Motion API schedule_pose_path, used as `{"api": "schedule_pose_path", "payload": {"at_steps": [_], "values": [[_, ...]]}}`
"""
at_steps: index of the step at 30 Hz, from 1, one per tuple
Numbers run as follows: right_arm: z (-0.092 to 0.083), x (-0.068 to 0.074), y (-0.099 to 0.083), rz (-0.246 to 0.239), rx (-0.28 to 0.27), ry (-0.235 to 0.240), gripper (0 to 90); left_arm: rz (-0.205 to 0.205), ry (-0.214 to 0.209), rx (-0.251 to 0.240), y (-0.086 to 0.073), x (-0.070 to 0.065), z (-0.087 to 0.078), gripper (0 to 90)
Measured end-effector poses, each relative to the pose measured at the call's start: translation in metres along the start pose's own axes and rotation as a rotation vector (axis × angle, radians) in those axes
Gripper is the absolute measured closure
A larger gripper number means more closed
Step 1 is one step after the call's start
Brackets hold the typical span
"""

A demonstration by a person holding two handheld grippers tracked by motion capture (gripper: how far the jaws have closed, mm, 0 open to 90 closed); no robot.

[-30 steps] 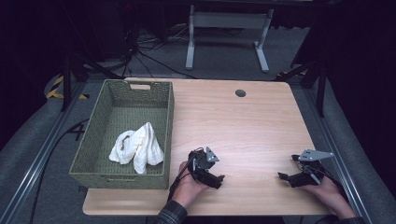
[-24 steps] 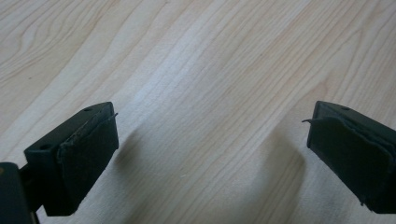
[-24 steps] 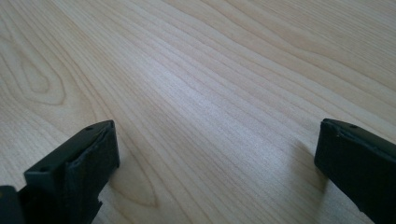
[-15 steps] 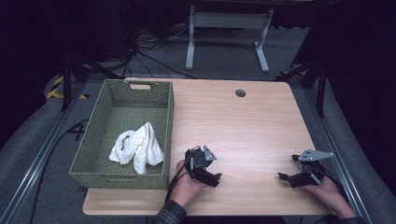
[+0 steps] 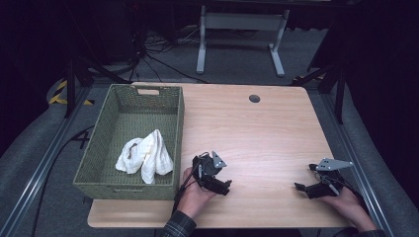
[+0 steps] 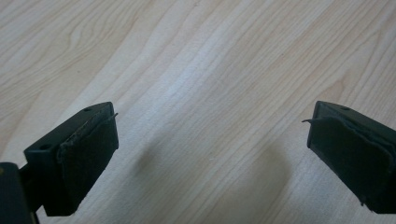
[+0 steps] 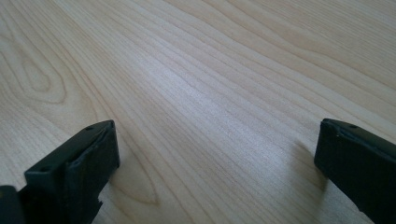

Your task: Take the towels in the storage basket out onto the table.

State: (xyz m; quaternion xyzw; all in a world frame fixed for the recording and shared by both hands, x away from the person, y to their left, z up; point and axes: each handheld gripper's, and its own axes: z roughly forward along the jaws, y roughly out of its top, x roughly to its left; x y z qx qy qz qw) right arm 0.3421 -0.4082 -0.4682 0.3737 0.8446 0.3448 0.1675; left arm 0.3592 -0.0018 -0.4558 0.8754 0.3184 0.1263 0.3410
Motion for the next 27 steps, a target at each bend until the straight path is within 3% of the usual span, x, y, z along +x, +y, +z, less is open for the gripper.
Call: {"api": "schedule_pose_path", "payload": {"at_steps": [11, 27], "values": [[0.000, 0.000, 0.000, 0.001, 0.000, 0.000, 0.2, -0.015, -0.006, -0.024, 0.001, 0.006, -0.009, 2.4], [0.000, 0.000, 0.000, -0.001, 0.000, 0.001, 0.1, -0.003, -0.010, -0.035, 0.006, 0.007, -0.016, 2.4]]}}
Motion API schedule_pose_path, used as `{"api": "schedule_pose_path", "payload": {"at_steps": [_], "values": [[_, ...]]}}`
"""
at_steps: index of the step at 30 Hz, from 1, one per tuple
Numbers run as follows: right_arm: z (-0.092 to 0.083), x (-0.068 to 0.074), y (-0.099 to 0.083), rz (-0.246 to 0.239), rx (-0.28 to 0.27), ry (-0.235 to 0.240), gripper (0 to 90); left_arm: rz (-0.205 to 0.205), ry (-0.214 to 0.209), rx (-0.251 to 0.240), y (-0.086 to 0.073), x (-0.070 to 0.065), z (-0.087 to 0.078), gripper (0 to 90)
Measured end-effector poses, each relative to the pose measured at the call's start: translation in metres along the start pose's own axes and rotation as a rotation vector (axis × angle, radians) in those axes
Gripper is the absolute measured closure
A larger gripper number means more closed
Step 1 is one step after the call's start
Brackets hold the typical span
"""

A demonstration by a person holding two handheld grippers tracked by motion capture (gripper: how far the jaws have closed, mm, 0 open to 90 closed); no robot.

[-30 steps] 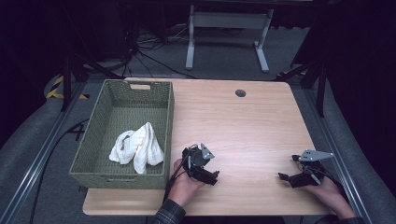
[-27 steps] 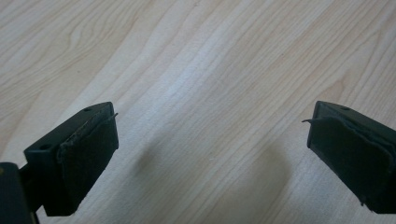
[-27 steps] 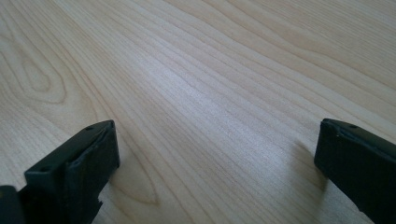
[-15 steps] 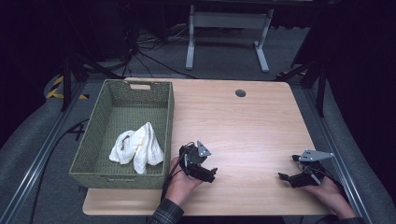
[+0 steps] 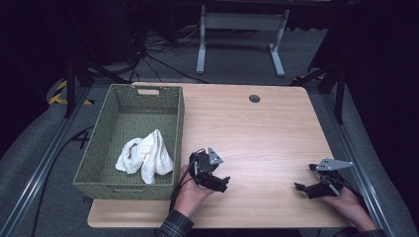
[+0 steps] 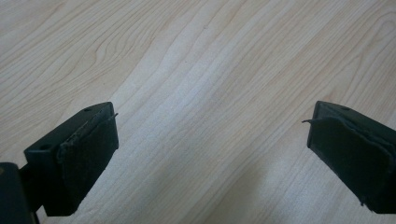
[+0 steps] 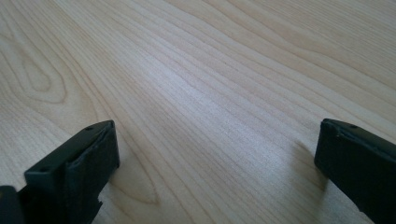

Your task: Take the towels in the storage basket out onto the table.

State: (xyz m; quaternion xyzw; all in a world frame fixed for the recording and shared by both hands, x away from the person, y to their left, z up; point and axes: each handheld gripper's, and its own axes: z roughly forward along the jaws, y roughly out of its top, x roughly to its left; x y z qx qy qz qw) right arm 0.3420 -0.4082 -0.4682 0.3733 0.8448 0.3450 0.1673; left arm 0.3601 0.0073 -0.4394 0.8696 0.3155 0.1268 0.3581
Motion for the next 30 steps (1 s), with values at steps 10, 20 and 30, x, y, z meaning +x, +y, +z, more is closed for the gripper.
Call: {"api": "schedule_pose_path", "payload": {"at_steps": [10, 20, 30], "values": [[0.000, 0.000, 0.000, 0.000, 0.000, 0.000, 0.2, -0.001, 0.001, -0.009, 0.007, 0.001, -0.006, 2.4], [0.000, 0.000, 0.000, 0.000, 0.000, -0.001, 0.2, 0.005, -0.003, -0.009, 0.016, 0.002, -0.012, 2.4], [0.001, -0.001, 0.001, 0.003, -0.001, 0.001, 0.2, -0.002, -0.011, -0.029, 0.021, 0.004, -0.019, 2.5]]}}
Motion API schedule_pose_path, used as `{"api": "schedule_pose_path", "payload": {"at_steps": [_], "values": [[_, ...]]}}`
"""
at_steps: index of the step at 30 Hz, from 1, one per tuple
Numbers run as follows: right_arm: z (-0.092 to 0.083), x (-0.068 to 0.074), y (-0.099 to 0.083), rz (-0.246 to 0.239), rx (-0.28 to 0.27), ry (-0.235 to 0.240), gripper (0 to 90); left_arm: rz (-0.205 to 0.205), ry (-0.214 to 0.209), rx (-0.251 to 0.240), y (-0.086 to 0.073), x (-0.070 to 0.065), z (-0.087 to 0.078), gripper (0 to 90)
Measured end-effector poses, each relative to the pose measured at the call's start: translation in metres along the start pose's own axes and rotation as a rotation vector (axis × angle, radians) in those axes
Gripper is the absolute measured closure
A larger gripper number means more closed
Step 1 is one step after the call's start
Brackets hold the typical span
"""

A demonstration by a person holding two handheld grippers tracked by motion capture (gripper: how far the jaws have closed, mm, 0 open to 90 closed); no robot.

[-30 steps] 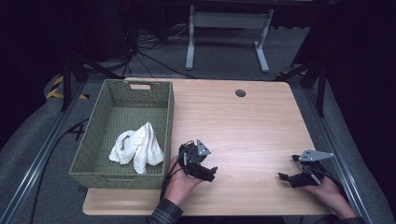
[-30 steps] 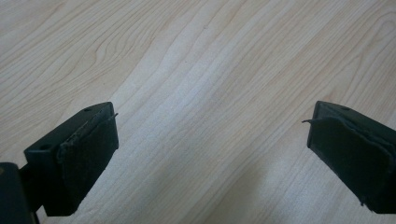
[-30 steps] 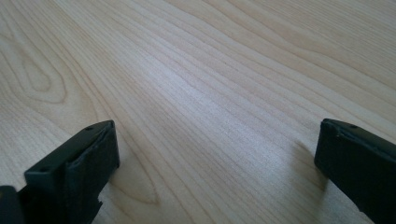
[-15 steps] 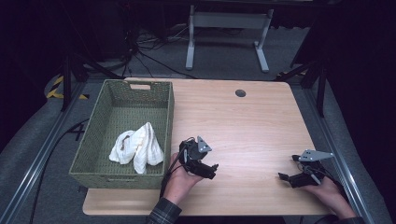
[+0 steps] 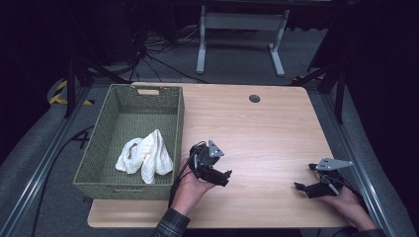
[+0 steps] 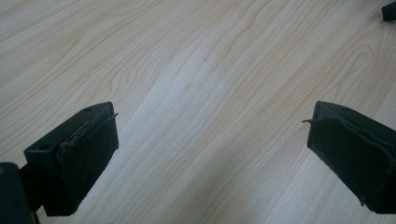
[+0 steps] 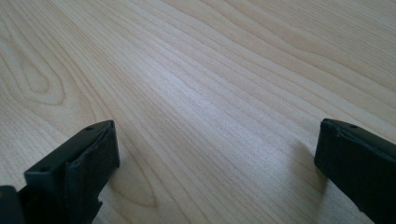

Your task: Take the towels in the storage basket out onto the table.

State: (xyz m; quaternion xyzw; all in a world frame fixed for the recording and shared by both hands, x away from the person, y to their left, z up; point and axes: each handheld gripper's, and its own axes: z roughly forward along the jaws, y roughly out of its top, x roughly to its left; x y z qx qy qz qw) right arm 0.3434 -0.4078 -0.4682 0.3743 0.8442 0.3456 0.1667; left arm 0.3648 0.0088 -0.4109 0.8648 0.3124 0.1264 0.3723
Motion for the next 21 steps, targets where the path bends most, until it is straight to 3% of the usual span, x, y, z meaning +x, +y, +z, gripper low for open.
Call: {"api": "schedule_pose_path", "payload": {"at_steps": [1, 12, 21], "values": [[0.000, 0.000, 0.000, 0.000, 0.000, -0.001, 0.1, 0.015, 0.001, 0.003, 0.001, 0.001, -0.001, 2.5], [0.000, 0.000, 0.000, -0.004, 0.000, -0.001, 0.2, 0.005, -0.039, -0.017, 0.013, 0.005, -0.010, 2.6], [0.000, 0.000, 0.000, -0.002, 0.000, 0.000, 0.2, 0.010, -0.045, -0.028, 0.023, 0.008, -0.016, 3.2]]}}
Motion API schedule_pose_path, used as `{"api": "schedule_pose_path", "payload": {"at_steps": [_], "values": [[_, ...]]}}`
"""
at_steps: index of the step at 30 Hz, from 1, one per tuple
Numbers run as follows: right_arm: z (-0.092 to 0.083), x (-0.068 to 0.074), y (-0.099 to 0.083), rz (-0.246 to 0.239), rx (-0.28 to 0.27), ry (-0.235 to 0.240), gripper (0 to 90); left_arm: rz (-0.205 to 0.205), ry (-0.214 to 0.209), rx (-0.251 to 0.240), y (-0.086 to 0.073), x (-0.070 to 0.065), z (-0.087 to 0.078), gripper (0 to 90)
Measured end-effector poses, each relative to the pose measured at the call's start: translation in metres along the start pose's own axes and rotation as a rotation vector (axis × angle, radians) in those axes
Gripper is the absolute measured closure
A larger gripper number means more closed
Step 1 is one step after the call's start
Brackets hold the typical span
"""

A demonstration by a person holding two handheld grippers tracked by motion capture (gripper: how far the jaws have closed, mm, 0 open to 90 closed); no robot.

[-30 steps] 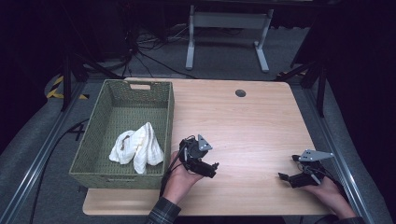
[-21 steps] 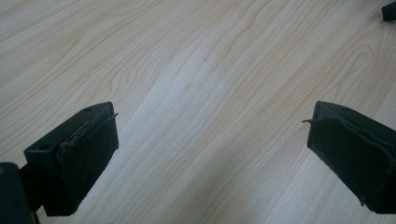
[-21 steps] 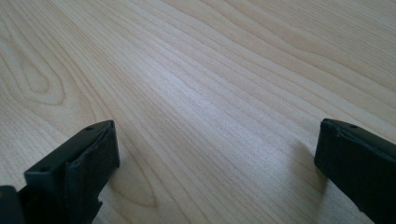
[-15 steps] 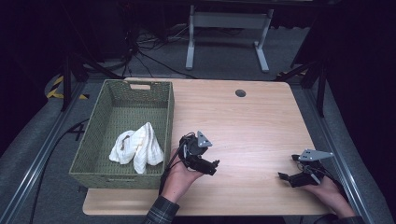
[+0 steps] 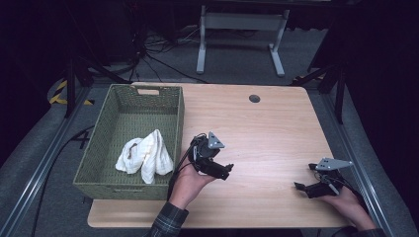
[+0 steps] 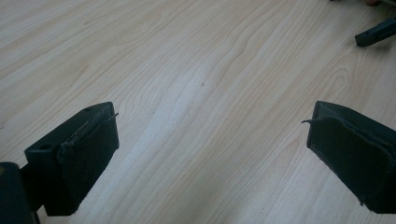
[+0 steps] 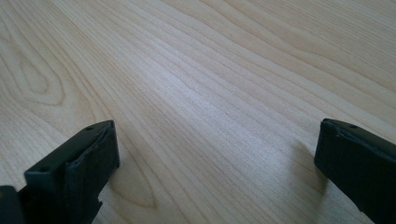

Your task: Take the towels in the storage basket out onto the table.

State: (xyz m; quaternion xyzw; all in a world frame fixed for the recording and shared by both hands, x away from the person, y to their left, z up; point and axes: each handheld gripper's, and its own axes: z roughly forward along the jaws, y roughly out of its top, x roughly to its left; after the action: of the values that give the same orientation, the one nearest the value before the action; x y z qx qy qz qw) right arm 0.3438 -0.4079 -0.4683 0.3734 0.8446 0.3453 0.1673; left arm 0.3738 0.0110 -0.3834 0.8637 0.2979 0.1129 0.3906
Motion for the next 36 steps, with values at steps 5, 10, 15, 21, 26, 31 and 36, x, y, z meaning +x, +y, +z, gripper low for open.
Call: {"api": "schedule_pose_path", "payload": {"at_steps": [5, 10, 15, 21, 26, 31, 36], "values": [[0.000, 0.000, 0.000, 0.001, 0.000, 0.001, 0.2, 0.003, -0.009, -0.004, 0.005, 0.004, -0.003, 3.8], [0.000, 0.000, 0.000, -0.001, 0.000, -0.001, 0.2, 0.006, -0.014, -0.017, 0.011, 0.009, -0.009, 3.8], [0.000, 0.000, 0.000, 0.001, 0.000, 0.001, 0.2, 0.022, -0.032, -0.018, 0.017, 0.016, -0.012, 3.8], [0.000, 0.000, 0.000, -0.004, 0.000, 0.005, 0.1, 0.036, -0.040, -0.024, 0.021, 0.023, -0.018, 3.8], [0.000, -0.001, 0.000, -0.011, 0.000, 0.013, 0.1, 0.031, -0.034, -0.036, 0.020, 0.032, -0.025, 3.9], [0.000, 0.000, 0.000, -0.010, 0.003, 0.012, 0.1, 0.022, -0.024, -0.035, 0.017, 0.039, -0.033, 4.1], [0.000, 0.000, 0.000, -0.011, 0.002, 0.013, 0.1, 0.006, -0.022, -0.037, 0.012, 0.047, -0.042, 4.3]]}}
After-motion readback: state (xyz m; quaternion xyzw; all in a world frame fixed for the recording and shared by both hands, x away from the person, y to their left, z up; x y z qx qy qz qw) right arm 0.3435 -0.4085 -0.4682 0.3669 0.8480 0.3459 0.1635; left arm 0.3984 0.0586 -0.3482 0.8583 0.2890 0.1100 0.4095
